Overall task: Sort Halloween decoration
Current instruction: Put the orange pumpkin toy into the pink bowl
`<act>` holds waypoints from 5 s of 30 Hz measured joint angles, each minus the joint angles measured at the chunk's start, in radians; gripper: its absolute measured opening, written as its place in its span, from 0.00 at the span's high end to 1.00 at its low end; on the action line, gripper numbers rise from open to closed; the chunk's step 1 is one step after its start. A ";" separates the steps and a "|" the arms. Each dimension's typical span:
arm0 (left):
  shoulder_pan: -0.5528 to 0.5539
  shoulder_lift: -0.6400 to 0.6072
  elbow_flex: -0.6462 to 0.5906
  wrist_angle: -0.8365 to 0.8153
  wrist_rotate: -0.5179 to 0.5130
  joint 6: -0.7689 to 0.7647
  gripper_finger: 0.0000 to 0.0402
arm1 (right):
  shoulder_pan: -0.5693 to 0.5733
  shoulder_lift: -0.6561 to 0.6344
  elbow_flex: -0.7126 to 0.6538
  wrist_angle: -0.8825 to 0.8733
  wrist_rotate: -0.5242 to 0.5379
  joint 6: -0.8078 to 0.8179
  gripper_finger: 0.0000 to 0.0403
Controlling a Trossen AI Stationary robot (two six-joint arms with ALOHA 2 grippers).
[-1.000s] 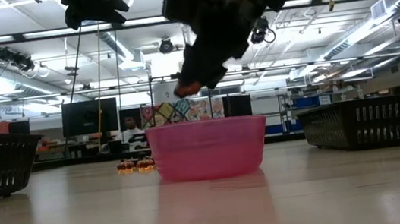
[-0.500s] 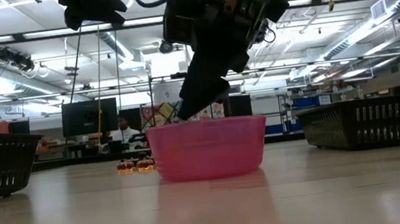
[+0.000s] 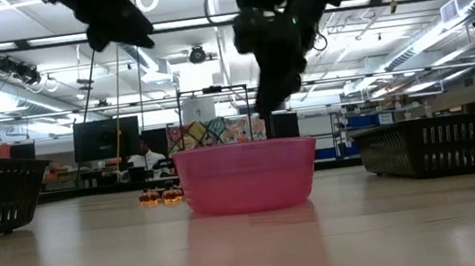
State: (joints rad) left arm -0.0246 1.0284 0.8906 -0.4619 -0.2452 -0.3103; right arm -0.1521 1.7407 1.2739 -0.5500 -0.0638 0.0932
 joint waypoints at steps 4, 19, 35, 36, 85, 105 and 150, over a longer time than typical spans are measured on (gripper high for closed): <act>0.023 0.085 0.000 -0.007 0.026 -0.071 0.63 | -0.083 0.012 0.000 -0.041 -0.002 -0.082 0.50; 0.082 0.241 -0.001 -0.165 0.051 -0.367 0.63 | -0.131 0.189 0.000 0.046 -0.046 -0.227 0.49; 0.038 0.220 0.000 -0.216 0.093 -0.427 0.63 | -0.086 0.265 0.002 0.142 -0.057 -0.333 0.51; 0.030 0.217 0.001 -0.213 0.093 -0.428 0.63 | -0.084 0.271 0.002 0.145 -0.059 -0.333 0.52; -0.041 0.200 0.000 -0.363 0.143 -0.397 0.63 | 0.094 0.124 -0.001 0.069 -0.259 -0.147 0.72; -0.192 0.367 0.000 -0.077 0.022 -0.191 0.63 | 0.117 0.179 -0.005 0.157 -0.260 -0.055 0.68; -0.039 0.696 0.005 0.140 0.216 0.124 0.63 | 0.056 -0.189 -0.004 -0.037 -0.093 -0.122 0.68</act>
State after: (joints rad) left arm -0.0639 1.7248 0.8955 -0.3222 -0.0296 -0.1860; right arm -0.0959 1.5513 1.2697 -0.5873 -0.1571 -0.0284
